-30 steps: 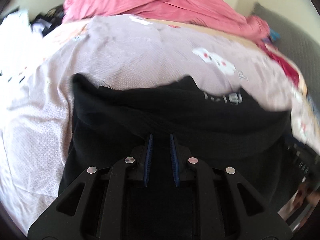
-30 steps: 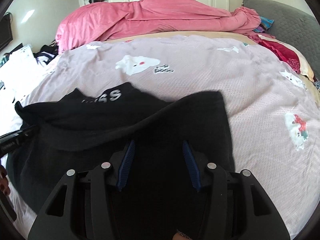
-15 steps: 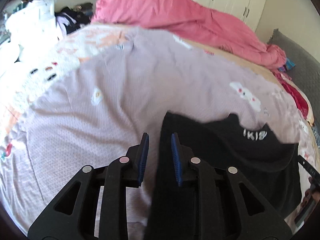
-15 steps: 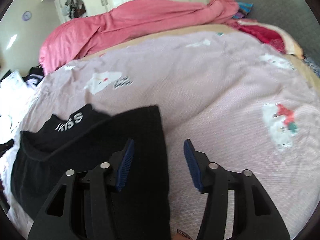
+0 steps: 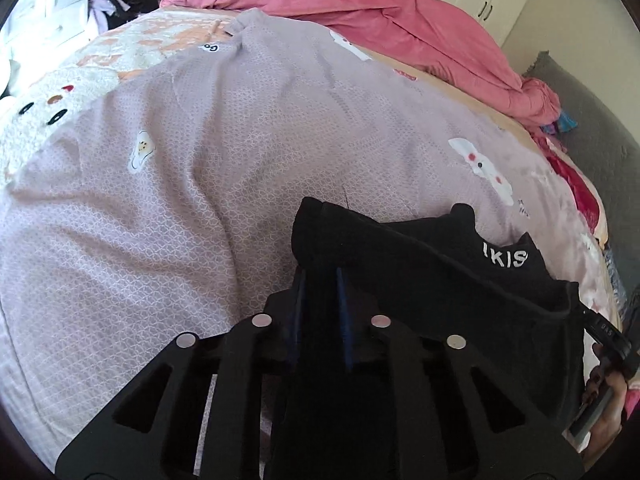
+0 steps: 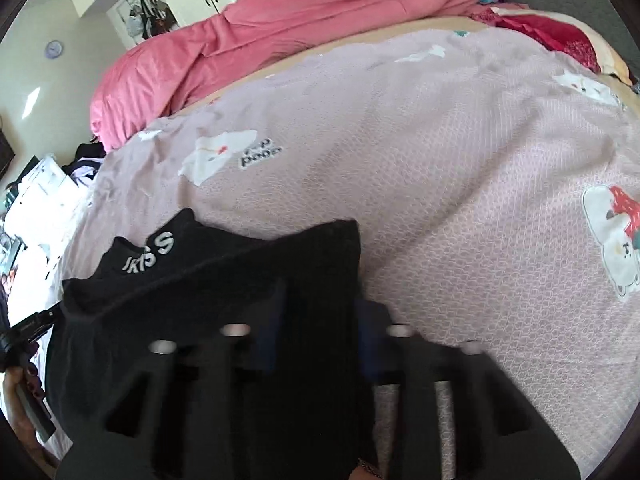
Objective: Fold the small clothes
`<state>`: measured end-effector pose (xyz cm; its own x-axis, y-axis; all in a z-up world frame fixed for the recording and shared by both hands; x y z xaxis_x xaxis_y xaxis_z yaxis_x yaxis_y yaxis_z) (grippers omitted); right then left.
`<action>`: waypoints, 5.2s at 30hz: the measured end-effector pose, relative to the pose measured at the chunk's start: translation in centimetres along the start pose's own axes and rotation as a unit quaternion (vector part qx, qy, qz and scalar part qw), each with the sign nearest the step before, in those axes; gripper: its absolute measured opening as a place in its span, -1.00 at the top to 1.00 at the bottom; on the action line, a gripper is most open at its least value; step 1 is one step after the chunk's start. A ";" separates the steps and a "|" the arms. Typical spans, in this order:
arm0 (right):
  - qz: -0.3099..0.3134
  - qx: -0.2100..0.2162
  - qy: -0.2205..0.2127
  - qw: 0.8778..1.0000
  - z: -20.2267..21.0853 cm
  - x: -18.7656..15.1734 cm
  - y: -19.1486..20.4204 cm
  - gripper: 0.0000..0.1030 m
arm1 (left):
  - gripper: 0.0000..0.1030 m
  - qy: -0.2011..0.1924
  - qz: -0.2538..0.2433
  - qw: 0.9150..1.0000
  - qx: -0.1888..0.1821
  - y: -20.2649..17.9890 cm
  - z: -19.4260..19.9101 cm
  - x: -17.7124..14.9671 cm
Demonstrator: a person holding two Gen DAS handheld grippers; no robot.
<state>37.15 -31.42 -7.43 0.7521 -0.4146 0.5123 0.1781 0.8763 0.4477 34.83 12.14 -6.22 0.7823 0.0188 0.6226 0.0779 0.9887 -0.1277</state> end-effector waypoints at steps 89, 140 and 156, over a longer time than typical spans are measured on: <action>0.068 -0.034 -0.020 0.997 10.4 -15.0 3.1 -0.29 | -0.42 0.004 -0.170 0.985 0.031 -14.6 7.3 -9.8; 0.397 -0.022 -0.032 0.917 -0.8 -24.8 28.1 -0.56 | -0.77 0.056 -0.080 0.991 0.095 0.9 2.1 0.5; 0.215 0.131 -0.067 0.965 5.2 -18.9 23.1 0.72 | -0.10 0.073 -0.025 0.995 -0.060 -3.7 1.1 1.6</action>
<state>23.77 -4.64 -2.99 0.6289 -0.0689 0.7744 -0.3122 0.8898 0.3328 35.12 8.69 -3.93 0.8565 -0.0612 0.5125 0.1855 0.9631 -0.1949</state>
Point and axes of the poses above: each gripper's, at about its wrist camera, not at the fingertips, and z roughly against the way its jaws point, y to its left, x to its top, the point moved 3 cm from there along -z, roughly the way its jaws point, and after that the axes turned 14 degrees about -z, right-handed, at the moved point
